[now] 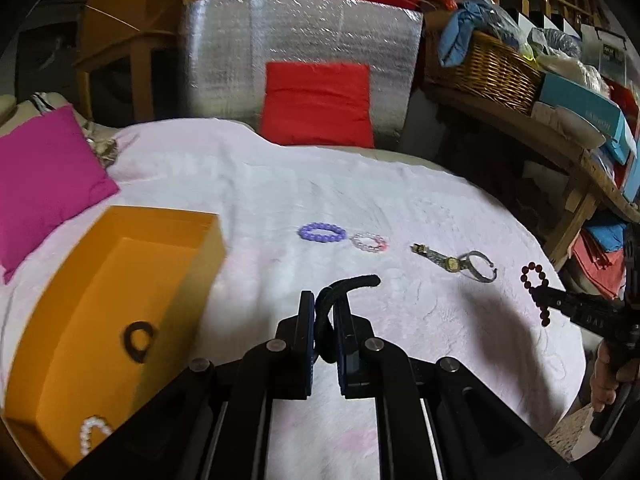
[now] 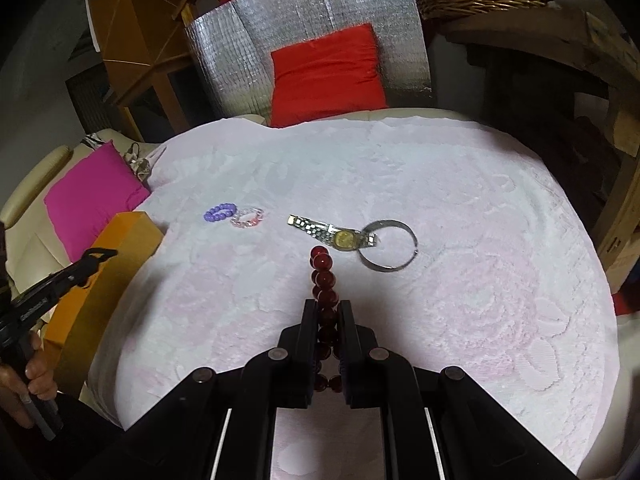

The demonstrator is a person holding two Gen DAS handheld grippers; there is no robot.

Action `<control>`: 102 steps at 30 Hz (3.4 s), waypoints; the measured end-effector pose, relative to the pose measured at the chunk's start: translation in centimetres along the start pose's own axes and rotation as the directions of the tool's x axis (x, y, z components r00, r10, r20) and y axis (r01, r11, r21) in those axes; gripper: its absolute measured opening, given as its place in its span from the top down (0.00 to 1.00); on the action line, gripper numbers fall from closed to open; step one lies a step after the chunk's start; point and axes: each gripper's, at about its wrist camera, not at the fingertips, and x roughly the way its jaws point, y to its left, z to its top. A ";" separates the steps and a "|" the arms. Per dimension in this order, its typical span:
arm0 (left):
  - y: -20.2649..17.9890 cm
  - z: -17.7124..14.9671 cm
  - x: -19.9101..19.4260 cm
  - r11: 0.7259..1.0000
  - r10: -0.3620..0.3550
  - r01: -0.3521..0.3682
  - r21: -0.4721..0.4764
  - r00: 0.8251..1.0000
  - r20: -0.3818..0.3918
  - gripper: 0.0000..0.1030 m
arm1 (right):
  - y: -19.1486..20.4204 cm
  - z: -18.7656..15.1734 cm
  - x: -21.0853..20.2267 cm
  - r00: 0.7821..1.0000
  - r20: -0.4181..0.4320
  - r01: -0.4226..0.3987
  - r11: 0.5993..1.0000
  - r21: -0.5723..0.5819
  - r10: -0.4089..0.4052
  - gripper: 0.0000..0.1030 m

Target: Organize jewelry

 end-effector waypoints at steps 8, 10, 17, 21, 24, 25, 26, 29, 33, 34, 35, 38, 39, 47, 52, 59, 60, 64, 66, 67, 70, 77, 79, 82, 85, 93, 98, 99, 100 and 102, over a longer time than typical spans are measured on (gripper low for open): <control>2.8 1.6 -4.8 0.998 0.041 -0.037 -0.048 0.995 0.094 0.91 | 2.9 0.6 0.3 0.999 0.016 -0.031 0.999 -0.018 0.031 0.90; 3.6 2.1 -6.0 0.997 0.067 -0.061 -0.052 0.990 0.121 0.91 | 3.9 0.8 0.5 0.999 0.020 -0.044 0.999 -0.023 0.044 0.90; 6.7 1.9 -7.5 0.990 0.127 -0.117 -0.074 0.982 0.143 0.91 | 8.1 1.8 1.6 0.995 0.028 -0.099 0.994 -0.051 0.100 0.90; 8.9 1.0 -7.7 0.984 0.158 -0.147 -0.096 0.980 0.122 0.91 | 11.5 2.2 2.9 0.988 0.019 -0.150 0.986 -0.076 0.152 0.90; 10.8 0.1 -7.4 0.978 0.186 -0.175 -0.113 0.978 0.097 0.91 | 13.7 2.1 4.1 0.982 0.000 -0.186 0.978 -0.094 0.187 0.90; 11.3 -0.2 -7.3 0.976 0.195 -0.184 -0.118 0.977 0.088 0.91 | 14.3 2.0 4.4 0.981 -0.006 -0.193 0.976 -0.100 0.193 0.90; 12.2 -0.7 -7.1 0.972 0.205 -0.195 -0.127 0.976 0.072 0.91 | 15.1 1.8 4.8 0.980 -0.017 -0.201 0.974 -0.109 0.200 0.90; 14.2 -1.6 -6.9 0.963 0.229 -0.219 -0.155 0.973 0.043 0.91 | 17.1 1.2 5.6 0.976 -0.036 -0.219 0.967 -0.130 0.216 0.90; 16.8 -2.9 -6.6 0.950 0.261 -0.255 -0.179 0.965 0.011 0.91 | 19.2 0.5 5.7 0.970 -0.051 -0.244 0.960 -0.137 0.239 0.90; 17.5 -3.1 -6.6 0.946 0.269 -0.264 -0.187 0.963 0.005 0.91 | 19.8 0.5 5.5 0.968 -0.050 -0.252 0.958 -0.140 0.247 0.90; 18.1 -3.4 -6.6 0.943 0.276 -0.271 -0.194 0.961 -0.002 0.91 | 20.6 0.4 5.3 0.964 -0.049 -0.264 0.954 -0.144 0.260 0.90; 19.5 -4.1 -6.4 0.936 0.282 -0.279 -0.214 0.959 -0.021 0.91 | 22.8 0.5 4.8 0.955 -0.057 -0.295 0.942 -0.157 0.290 0.90; 20.0 -4.4 -6.2 0.933 0.285 -0.285 -0.220 0.958 -0.029 0.91 | 23.8 0.6 4.8 0.950 -0.070 -0.313 0.937 -0.155 0.306 0.90; 22.3 -6.3 -5.1 0.922 0.297 -0.315 -0.226 0.948 -0.113 0.91 | 32.9 1.9 7.2 0.906 -0.194 -0.408 0.899 -0.161 0.377 0.90; 23.5 -7.2 -5.0 0.905 0.353 -0.376 -0.200 0.925 -0.141 0.91 | 37.7 1.2 10.6 0.891 -0.257 -0.418 0.897 -0.146 0.373 0.90; 24.5 -8.2 -4.7 0.895 0.385 -0.410 -0.177 0.909 -0.162 0.91 | 40.3 -0.5 15.6 0.885 -0.305 -0.388 0.919 -0.067 0.351 0.90; 24.6 -8.3 -4.6 0.895 0.384 -0.410 -0.178 0.909 -0.164 0.91 | 40.4 -0.8 16.0 0.887 -0.309 -0.380 0.923 -0.065 0.344 0.89; 25.0 -8.5 -3.7 0.895 0.379 -0.409 -0.178 0.908 -0.181 0.91 | 40.4 -1.6 17.1 0.891 -0.306 -0.369 0.928 -0.054 0.337 0.89; 25.1 -8.7 -3.3 0.894 0.377 -0.411 -0.180 0.906 -0.194 0.91 | 40.5 -2.0 17.4 0.894 -0.304 -0.364 0.929 -0.063 0.329 0.87; 25.2 -8.8 -3.1 0.892 0.378 -0.413 -0.181 0.904 -0.201 0.91 | 40.5 -2.0 17.4 0.896 -0.304 -0.359 0.931 -0.067 0.324 0.87; 25.4 -9.1 -2.7 0.888 0.382 -0.422 -0.184 0.898 -0.216 0.91 | 40.5 -2.0 17.6 0.905 -0.286 -0.351 0.933 -0.081 0.315 0.87; 25.8 -9.3 -2.2 0.872 0.402 -0.451 -0.191 0.882 -0.246 0.68 | 39.6 -1.8 17.0 0.917 -0.231 -0.349 0.935 -0.069 0.325 0.87; 25.8 -9.3 -2.3 0.874 0.397 -0.446 -0.196 0.885 -0.244 0.64 | 39.3 -1.9 16.5 0.922 -0.210 -0.347 0.935 -0.072 0.325 0.87; 25.6 -9.3 -2.3 0.873 0.400 -0.449 -0.192 0.883 -0.247 0.58 | 38.8 -2.0 15.6 0.931 -0.173 -0.339 0.937 -0.079 0.322 0.87; 25.3 -9.1 -2.8 0.869 0.406 -0.453 -0.198 0.883 -0.236 0.53 | 37.9 -2.2 14.8 0.935 -0.143 -0.336 0.940 -0.056 0.325 0.87; 23.5 -7.8 -4.6 0.870 0.427 -0.456 -0.187 0.887 -0.176 0.42 | 35.1 -2.2 11.1 0.951 0.012 -0.309 0.951 -0.007 0.309 0.87; 21.3 -7.1 -5.3 0.885 0.425 -0.444 -0.140 0.893 -0.145 0.40 | 33.5 -2.9 8.6 0.945 0.079 -0.319 0.947 0.022 0.317 0.83; 20.9 -7.0 -5.4 0.887 0.424 -0.442 -0.132 0.894 -0.142 0.39 | 32.9 -3.0 8.3 0.946 0.079 -0.318 0.947 0.044 0.314 0.81; 20.4 -6.9 -5.5 0.890 0.423 -0.439 -0.121 0.896 -0.137 0.38 | 32.3 -3.1 8.0 0.946 0.083 -0.319 0.946 0.063 0.313 0.80; 19.2 -6.7 -5.8 0.896 0.422 -0.435 -0.094 0.898 -0.126 0.36 | 30.4 -3.4 7.2 0.943 0.105 -0.327 0.936 0.127 0.315 0.80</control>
